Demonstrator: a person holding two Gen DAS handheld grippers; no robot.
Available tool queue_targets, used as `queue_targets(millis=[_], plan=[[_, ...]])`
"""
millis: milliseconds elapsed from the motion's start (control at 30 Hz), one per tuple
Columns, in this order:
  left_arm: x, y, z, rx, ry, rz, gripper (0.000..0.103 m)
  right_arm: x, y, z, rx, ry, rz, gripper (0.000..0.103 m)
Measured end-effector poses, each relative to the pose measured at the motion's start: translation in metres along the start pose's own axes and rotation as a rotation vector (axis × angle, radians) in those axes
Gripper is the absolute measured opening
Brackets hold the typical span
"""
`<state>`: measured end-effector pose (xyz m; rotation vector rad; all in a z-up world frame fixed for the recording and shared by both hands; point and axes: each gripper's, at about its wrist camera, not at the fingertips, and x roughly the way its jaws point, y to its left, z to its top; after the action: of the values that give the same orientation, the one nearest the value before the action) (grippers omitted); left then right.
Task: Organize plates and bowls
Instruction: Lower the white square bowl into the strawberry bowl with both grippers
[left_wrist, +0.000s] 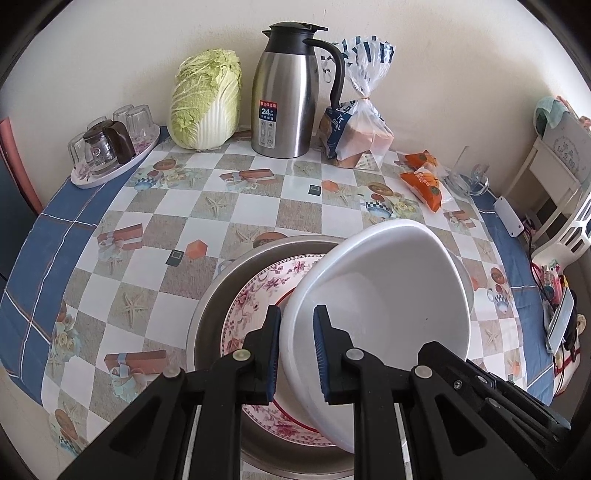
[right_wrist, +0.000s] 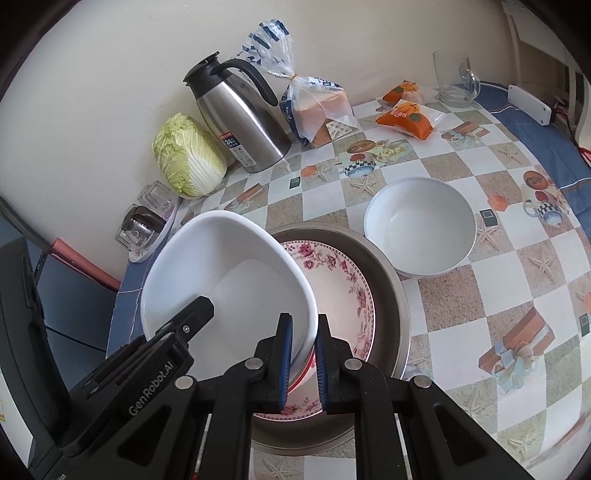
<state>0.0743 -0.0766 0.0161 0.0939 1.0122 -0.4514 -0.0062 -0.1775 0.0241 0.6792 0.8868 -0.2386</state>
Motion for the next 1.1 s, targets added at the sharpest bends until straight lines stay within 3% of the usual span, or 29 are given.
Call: queue_targets(millis=[633, 1100], plan=[[0.015, 0.008, -0.003, -0.051, 0.08, -0.013, 0.018, 0.008, -0.001, -0.001, -0.006, 0.026, -0.013, 0.013], [0.013, 0.011, -0.002, -0.078, 0.082, -0.033, 0.019, 0.008, -0.001, -0.001, 0.002, 0.031, -0.005, 0.015]])
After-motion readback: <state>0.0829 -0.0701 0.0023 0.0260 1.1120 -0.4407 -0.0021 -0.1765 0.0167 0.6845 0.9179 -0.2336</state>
